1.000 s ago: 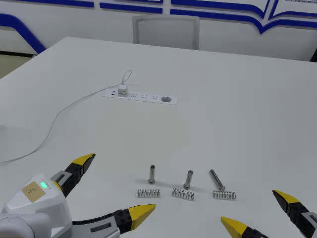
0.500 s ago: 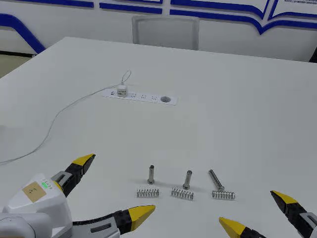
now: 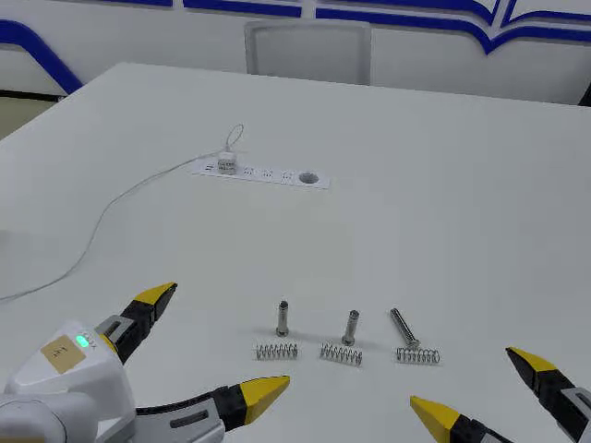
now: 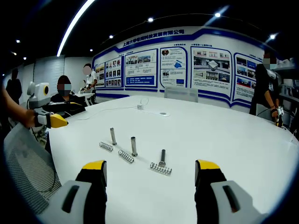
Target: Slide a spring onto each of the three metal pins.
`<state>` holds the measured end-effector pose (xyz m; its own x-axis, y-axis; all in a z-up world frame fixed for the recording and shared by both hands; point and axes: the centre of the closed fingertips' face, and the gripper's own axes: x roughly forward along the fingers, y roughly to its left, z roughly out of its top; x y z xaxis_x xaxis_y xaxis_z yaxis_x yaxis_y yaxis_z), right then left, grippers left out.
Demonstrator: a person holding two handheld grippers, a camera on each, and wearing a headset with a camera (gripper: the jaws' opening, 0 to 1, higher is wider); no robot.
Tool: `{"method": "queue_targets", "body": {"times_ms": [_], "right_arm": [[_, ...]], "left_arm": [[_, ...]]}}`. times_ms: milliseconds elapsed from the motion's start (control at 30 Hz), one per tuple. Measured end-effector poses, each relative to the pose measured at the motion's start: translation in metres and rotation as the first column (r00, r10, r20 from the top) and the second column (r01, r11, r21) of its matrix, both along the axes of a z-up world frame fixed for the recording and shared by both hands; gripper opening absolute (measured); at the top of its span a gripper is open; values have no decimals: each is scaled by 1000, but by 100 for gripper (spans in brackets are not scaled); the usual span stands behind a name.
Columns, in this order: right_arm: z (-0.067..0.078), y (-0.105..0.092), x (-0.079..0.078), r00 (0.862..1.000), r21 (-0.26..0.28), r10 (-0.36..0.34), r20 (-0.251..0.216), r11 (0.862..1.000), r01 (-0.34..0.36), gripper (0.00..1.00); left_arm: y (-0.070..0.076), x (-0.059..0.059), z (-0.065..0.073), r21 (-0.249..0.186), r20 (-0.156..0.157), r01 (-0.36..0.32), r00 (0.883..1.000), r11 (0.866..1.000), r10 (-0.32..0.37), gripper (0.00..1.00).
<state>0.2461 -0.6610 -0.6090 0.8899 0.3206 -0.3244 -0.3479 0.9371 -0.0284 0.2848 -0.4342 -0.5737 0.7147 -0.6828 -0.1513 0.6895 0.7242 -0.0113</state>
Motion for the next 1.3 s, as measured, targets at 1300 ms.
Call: {"method": "queue_targets", "body": {"times_ms": [1300], "right_arm": [[-31, 6, 101, 985, 32, 80, -154, 997, -76, 58]], "left_arm": [[9, 5, -8, 3, -33, -41, 999, 999, 41, 100]]}}
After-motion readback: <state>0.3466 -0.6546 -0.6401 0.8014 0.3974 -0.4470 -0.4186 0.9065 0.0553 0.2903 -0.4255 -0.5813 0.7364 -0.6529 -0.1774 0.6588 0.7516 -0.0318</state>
